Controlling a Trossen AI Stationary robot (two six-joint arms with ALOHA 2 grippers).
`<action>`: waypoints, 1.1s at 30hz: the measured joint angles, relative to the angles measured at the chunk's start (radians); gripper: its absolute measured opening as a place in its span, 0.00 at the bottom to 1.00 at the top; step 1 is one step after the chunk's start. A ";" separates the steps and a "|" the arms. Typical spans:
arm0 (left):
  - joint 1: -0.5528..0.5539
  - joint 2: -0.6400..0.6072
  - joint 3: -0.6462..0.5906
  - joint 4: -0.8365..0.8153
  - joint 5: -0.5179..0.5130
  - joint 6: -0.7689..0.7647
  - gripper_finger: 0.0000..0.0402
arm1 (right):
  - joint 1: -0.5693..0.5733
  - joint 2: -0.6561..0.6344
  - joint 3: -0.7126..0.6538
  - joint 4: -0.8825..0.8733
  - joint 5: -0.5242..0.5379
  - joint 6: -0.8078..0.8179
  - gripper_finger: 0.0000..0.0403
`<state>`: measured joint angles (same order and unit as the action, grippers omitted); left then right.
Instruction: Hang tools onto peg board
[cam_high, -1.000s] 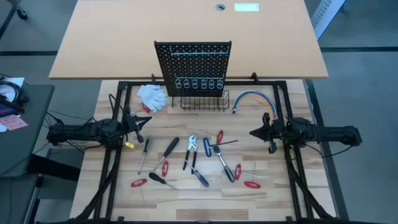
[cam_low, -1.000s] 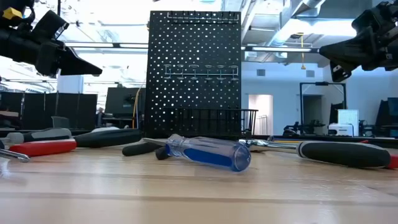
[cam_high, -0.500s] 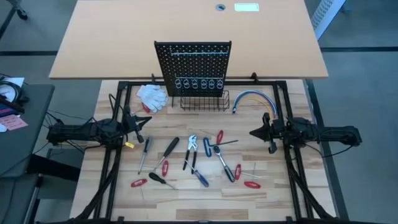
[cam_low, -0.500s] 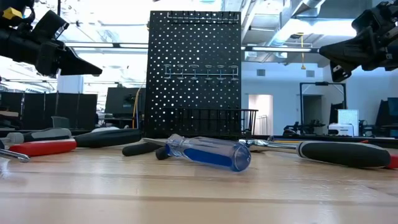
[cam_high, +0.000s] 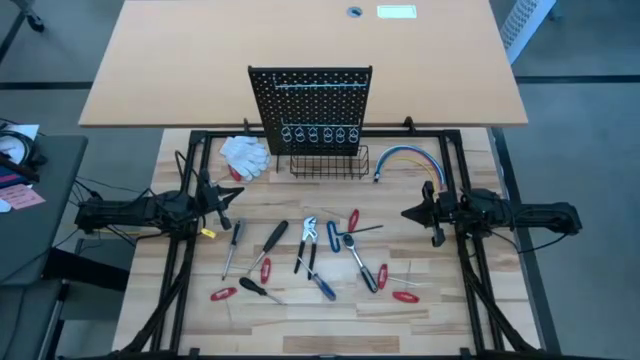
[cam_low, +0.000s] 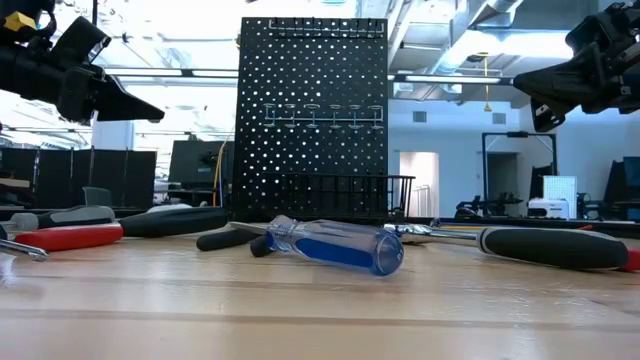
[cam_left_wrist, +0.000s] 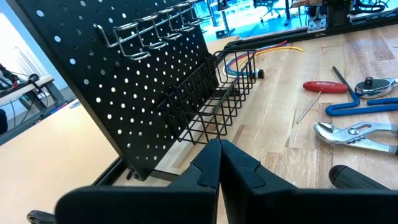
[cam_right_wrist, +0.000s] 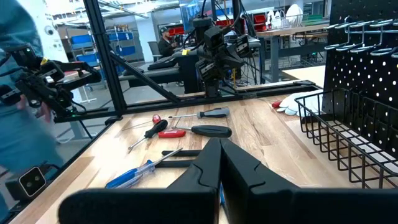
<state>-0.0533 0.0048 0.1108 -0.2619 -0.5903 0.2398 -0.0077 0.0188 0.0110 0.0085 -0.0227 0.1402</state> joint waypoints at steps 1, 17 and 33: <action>0.000 0.000 0.000 0.000 0.000 0.000 0.00 | 0.000 0.000 0.000 0.000 0.000 0.000 0.03; 0.000 0.000 0.000 0.000 0.000 0.060 0.00 | -0.020 0.001 0.000 0.018 0.140 -0.091 0.03; 0.000 0.000 0.000 0.004 -0.004 0.071 0.00 | -0.211 0.049 0.065 0.553 0.440 0.774 0.03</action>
<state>-0.0534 0.0044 0.1108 -0.2577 -0.5945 0.3103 -0.2186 0.0683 0.0764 0.5611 0.4170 0.9146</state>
